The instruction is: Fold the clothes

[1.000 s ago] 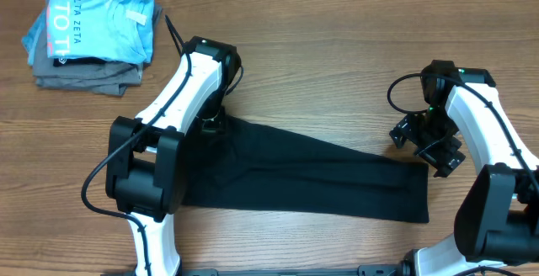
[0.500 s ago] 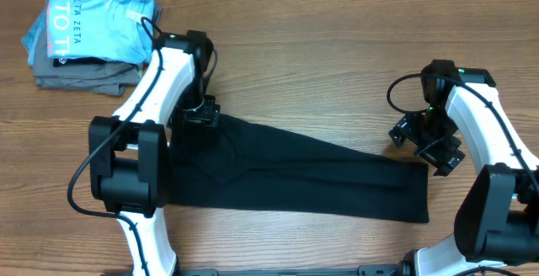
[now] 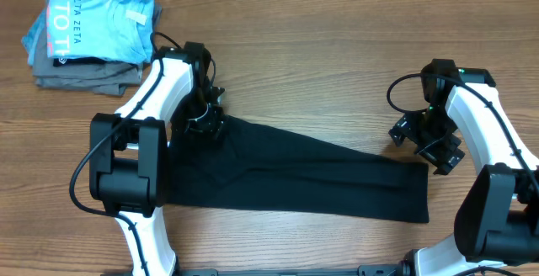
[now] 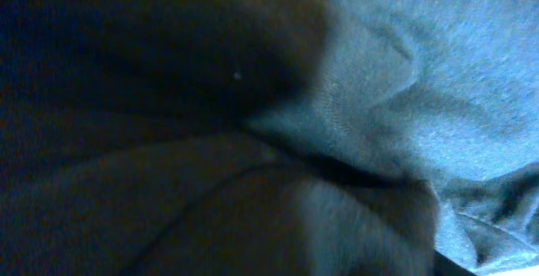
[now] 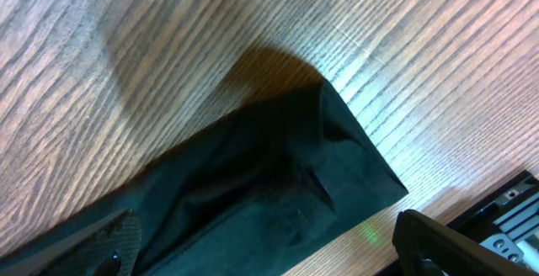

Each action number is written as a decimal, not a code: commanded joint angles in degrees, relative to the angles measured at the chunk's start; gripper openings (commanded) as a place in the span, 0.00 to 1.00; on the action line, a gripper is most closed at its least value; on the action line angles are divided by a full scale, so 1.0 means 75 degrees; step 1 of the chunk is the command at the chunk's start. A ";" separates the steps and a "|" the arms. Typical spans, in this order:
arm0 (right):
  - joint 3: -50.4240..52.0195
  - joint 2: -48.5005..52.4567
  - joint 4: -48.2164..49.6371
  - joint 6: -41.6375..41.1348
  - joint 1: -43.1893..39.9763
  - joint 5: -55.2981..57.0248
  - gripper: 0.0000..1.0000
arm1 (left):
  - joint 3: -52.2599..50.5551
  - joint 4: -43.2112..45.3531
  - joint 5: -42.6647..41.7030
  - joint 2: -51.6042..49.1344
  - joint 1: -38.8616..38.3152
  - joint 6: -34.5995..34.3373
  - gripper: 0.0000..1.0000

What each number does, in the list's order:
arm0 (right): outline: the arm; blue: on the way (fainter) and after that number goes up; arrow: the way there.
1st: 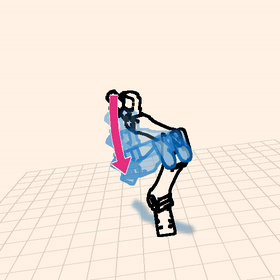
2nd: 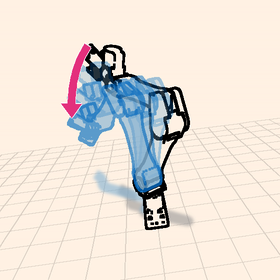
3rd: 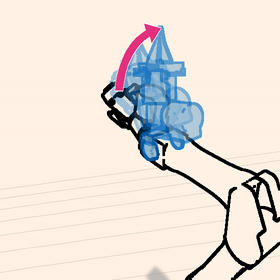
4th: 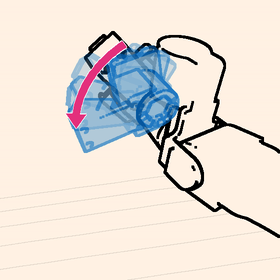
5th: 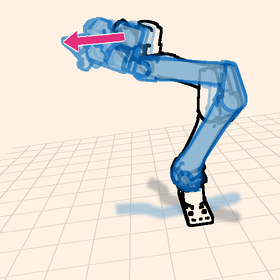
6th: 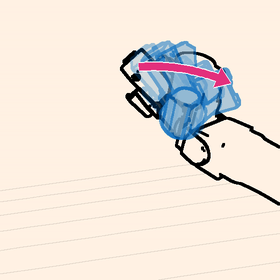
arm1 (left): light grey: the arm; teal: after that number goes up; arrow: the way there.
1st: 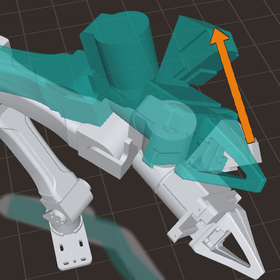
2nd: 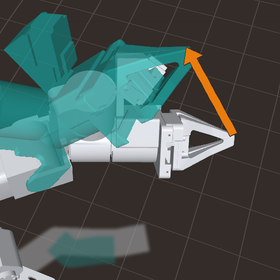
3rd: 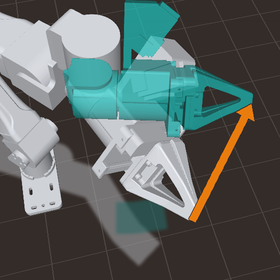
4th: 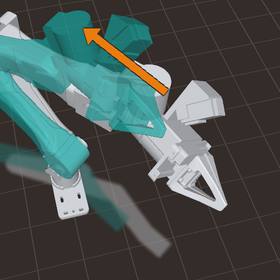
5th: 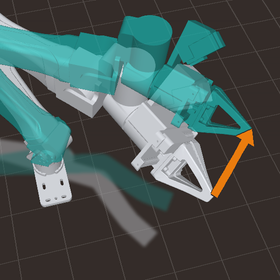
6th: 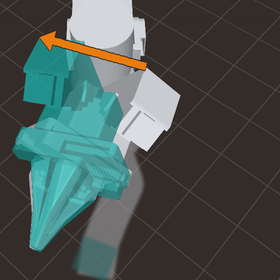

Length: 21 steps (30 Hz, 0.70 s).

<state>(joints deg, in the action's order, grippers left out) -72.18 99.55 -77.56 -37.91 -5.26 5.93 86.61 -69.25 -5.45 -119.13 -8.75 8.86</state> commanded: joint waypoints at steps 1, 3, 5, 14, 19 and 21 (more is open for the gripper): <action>0.0038 -0.0251 0.0020 0.0119 -0.0035 -0.0003 1.00 | -0.0085 0.0050 -0.0216 0.0213 0.0029 0.0251 0.60; 0.0038 -0.0251 0.0038 0.0119 -0.0035 -0.0003 1.00 | -0.0085 0.0032 -0.0216 0.0213 0.0029 0.0239 0.52; 0.0038 -0.0251 0.0047 0.0119 -0.0035 -0.0003 1.00 | -0.0079 0.0000 -0.0207 0.0216 0.0029 0.0143 0.52; 0.0038 -0.0251 0.0050 0.0117 -0.0035 -0.0006 1.00 | -0.0047 -0.0329 0.0306 0.0230 0.0029 -0.0478 0.18; 0.0038 -0.0251 0.0087 0.0117 -0.0035 -0.0003 1.00 | 0.0207 -0.0326 0.0979 0.0251 0.0029 -0.0784 0.35; 0.0038 -0.0251 0.0119 0.0117 -0.0035 -0.0006 1.00 | 0.0440 -0.0344 0.0845 0.0254 0.0029 -0.0784 0.23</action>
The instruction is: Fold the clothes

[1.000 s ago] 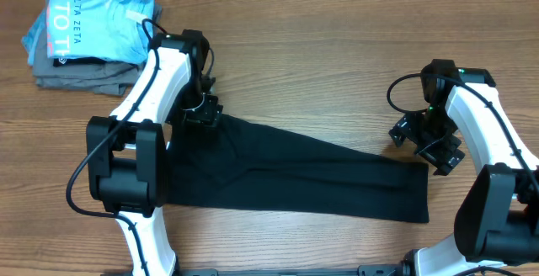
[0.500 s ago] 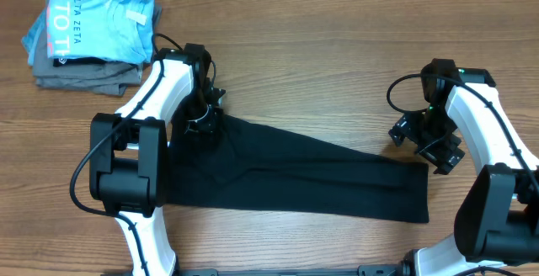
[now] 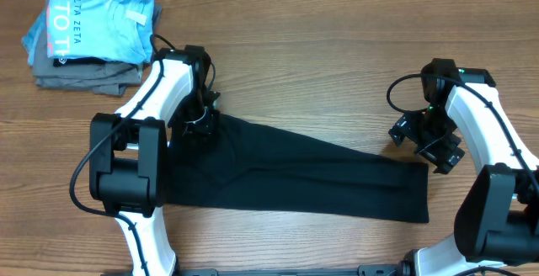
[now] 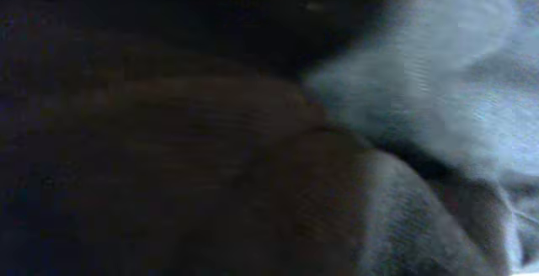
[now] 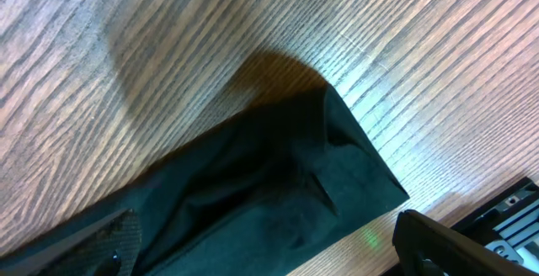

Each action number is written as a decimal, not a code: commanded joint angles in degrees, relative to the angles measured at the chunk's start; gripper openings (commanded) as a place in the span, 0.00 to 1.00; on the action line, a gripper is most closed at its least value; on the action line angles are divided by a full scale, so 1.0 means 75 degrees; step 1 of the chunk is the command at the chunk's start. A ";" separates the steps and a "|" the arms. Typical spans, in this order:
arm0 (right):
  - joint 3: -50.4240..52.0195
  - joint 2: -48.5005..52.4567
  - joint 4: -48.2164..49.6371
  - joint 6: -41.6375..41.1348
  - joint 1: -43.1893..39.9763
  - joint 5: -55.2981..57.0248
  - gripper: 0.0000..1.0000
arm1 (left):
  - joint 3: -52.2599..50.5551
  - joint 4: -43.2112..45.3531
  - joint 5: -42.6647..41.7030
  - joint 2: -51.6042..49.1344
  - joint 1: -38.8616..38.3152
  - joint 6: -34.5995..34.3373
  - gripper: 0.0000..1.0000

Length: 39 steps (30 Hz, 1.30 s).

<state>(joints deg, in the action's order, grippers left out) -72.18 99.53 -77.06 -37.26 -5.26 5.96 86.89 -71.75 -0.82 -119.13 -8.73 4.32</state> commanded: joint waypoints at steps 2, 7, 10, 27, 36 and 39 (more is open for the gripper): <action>0.0038 -0.0248 0.0064 0.0029 -0.0035 -0.0006 1.00 | 0.0629 -0.0096 0.0105 0.0256 0.0026 -0.0189 0.10; 0.0038 -0.0248 0.0067 0.0032 -0.0035 -0.0006 1.00 | 0.0833 -0.0318 0.0204 0.0256 0.0026 -0.0192 0.41; 0.0038 -0.0248 0.0061 0.0035 -0.0035 -0.0006 1.00 | 0.0653 -0.0122 0.0315 0.0256 0.0029 0.0003 0.48; 0.0038 -0.0248 0.0032 0.0175 -0.0035 -0.0009 1.00 | 0.0026 -0.0236 -0.0425 0.0256 0.0064 0.0032 0.04; 0.0038 -0.0248 0.0006 0.0227 -0.0035 -0.0020 1.00 | 0.0545 -0.1915 0.0376 0.0629 0.0061 -0.1941 0.04; 0.0038 -0.0248 0.0006 0.0227 -0.0035 -0.0128 1.00 | 0.0551 -0.2206 0.0761 0.1049 0.0067 -0.2573 0.04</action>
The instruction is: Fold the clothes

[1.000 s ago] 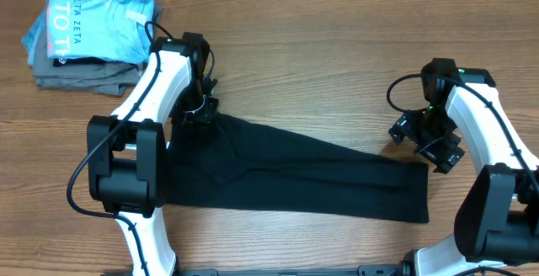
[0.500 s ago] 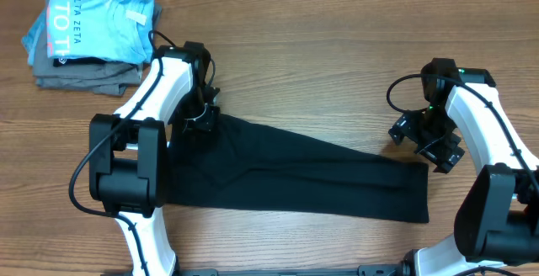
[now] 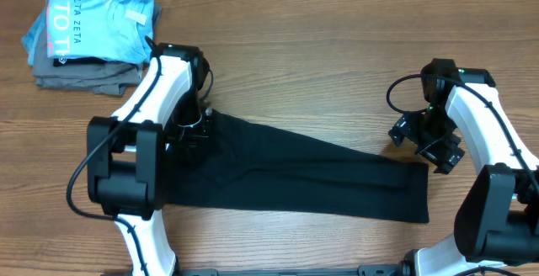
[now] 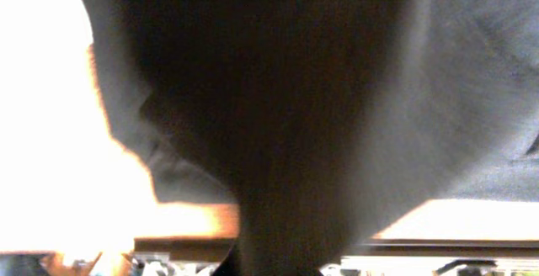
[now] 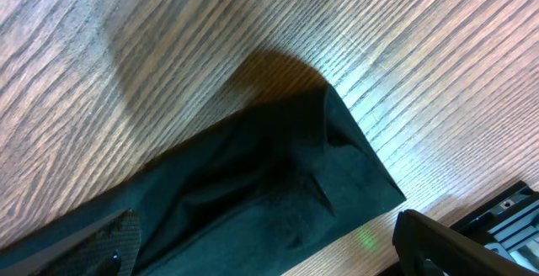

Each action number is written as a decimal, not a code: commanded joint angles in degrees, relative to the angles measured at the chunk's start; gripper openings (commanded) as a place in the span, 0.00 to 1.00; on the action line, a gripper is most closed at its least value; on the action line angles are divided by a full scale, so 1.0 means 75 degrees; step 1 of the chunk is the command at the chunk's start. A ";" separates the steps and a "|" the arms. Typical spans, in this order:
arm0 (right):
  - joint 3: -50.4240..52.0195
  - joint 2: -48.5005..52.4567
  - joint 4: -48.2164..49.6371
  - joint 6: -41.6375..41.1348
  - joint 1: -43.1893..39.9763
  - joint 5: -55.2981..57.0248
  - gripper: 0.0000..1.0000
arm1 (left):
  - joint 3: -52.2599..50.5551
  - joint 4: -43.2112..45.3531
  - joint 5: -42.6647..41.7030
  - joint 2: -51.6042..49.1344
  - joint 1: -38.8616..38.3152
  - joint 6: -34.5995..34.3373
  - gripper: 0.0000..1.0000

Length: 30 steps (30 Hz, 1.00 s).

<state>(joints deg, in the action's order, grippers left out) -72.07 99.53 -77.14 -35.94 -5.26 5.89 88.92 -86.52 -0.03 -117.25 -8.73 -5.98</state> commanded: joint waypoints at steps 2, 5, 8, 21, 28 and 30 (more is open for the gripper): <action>0.0023 -0.0248 0.0017 0.0052 -0.0035 -0.0160 1.00 | 0.0280 -0.0399 0.0924 0.1067 0.0067 -0.1507 0.04; 0.0023 -0.0248 0.0020 0.0052 -0.0035 -0.0178 1.00 | 0.0280 -0.0664 0.1151 0.1428 0.0073 -0.1635 0.04; 0.0023 -0.0248 0.0015 0.0055 -0.0035 -0.0207 1.00 | 0.0280 -0.0903 0.1204 0.1571 0.0076 -0.1635 0.04; 0.0023 -0.0248 -0.0015 0.0055 -0.0035 -0.0408 1.00 | 0.0265 -0.1381 0.0595 0.1580 0.0064 -0.1894 0.40; 0.0023 -0.0248 -0.0082 0.0079 -0.0035 -0.0603 1.00 | 0.0265 -0.1279 0.0653 0.1580 0.0064 -0.1886 0.78; 0.0023 -0.0248 -0.0026 0.0326 -0.0035 -0.0997 1.00 | 0.0265 -0.0953 0.0475 0.1580 0.0050 -0.1731 0.69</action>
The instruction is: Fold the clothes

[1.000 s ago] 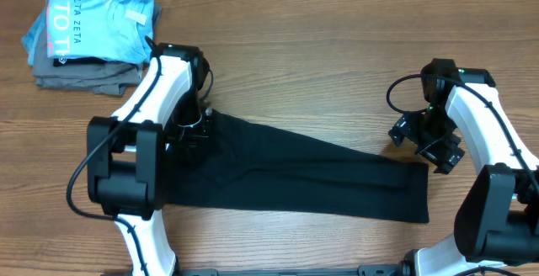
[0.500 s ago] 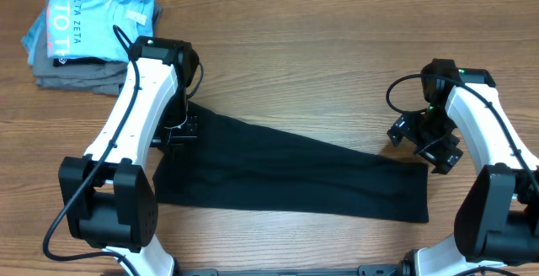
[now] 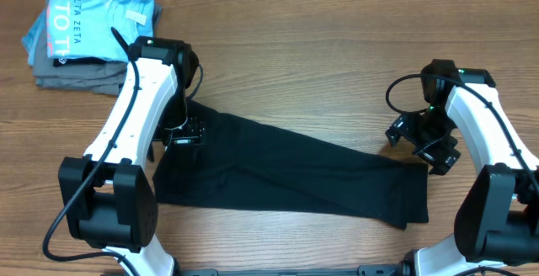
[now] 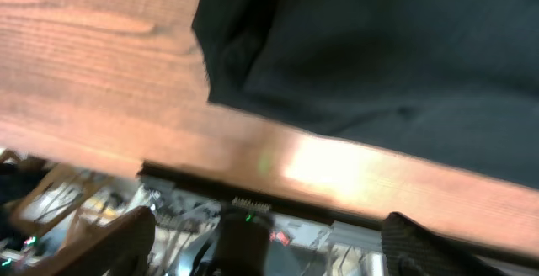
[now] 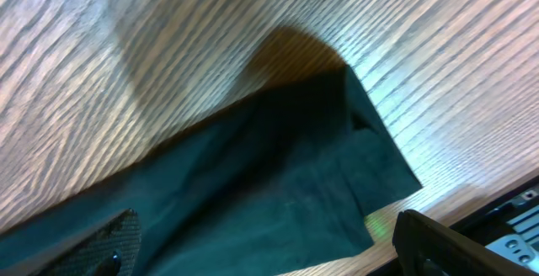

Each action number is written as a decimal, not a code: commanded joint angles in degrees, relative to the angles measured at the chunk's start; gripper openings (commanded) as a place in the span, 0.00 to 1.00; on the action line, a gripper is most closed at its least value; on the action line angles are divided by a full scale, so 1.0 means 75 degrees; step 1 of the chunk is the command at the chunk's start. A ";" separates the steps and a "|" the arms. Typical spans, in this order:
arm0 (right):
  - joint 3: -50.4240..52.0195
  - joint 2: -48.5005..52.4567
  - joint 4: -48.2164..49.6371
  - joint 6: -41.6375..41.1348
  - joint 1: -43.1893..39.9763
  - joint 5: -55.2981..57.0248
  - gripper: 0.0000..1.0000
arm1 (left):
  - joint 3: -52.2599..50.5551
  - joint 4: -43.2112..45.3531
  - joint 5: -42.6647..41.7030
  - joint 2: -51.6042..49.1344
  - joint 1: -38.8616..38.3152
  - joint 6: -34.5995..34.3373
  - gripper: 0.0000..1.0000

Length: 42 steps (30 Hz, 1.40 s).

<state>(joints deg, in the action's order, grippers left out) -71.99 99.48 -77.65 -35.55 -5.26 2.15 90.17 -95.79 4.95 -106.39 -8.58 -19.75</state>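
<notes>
A long black garment [image 3: 286,171] lies folded lengthwise across the wooden table [image 3: 295,57], slanting from upper left to lower right. My left gripper [image 3: 181,131] hangs at its upper left end. In the left wrist view that gripper [image 4: 269,246] is open with nothing between its fingers [image 4: 114,241], and the cloth [image 4: 362,49] lies beyond them. My right gripper [image 3: 424,147] hovers over the garment's right end. It [image 5: 269,246] is open too, with the cloth's corner [image 5: 278,175] below it and untouched.
A stack of folded clothes [image 3: 93,23], a light blue printed shirt on grey ones, sits at the far left corner. The table's near edge [image 4: 337,213] and equipment beneath it show in the left wrist view.
My left gripper has come off the cloth and shifted left; its view now shows table and cloth edge instead of dark fabric. The garment's left end is broader and its right end has shifted slightly.
My left gripper sat down in the garment's upper left end, its camera filled with dark cloth, while the right gripper hovered open over the right end. The left gripper edged left with the cloth, and now stands open and clear of it.
</notes>
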 commanded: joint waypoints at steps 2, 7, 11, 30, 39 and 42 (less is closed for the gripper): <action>0.0012 -0.0242 0.0122 0.0595 -0.0035 -0.0921 0.85 | 0.0099 0.0603 -0.0764 0.0131 -0.0009 0.0507 0.45; 0.0149 -0.0242 0.0111 0.0801 0.0172 -0.1224 0.20 | 0.0079 0.1154 -0.1408 0.0099 -0.0216 0.1067 0.04; 0.0571 -0.0242 0.0268 0.0740 0.0548 -0.1314 0.04 | -0.0140 0.1588 -0.1588 0.0093 -0.0259 0.1072 0.04; 0.2238 -0.0233 0.2334 0.0280 0.1070 -0.1381 0.04 | -0.2731 0.4978 -0.2063 0.0085 -0.0213 0.1201 0.04; 0.2605 -0.0227 0.2372 -0.0216 0.0985 -0.0982 0.04 | -0.2859 0.5464 -0.1990 -0.0353 0.0356 0.1096 0.04; 0.2605 -0.0227 0.2381 -0.0268 0.0985 -0.0976 0.04 | -0.2859 0.5648 -0.1964 -0.0711 0.0530 0.1207 0.04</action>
<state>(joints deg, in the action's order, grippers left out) -53.23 99.15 -59.96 -36.40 2.39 -6.92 69.23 -54.13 -9.45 -108.47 -5.78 -11.81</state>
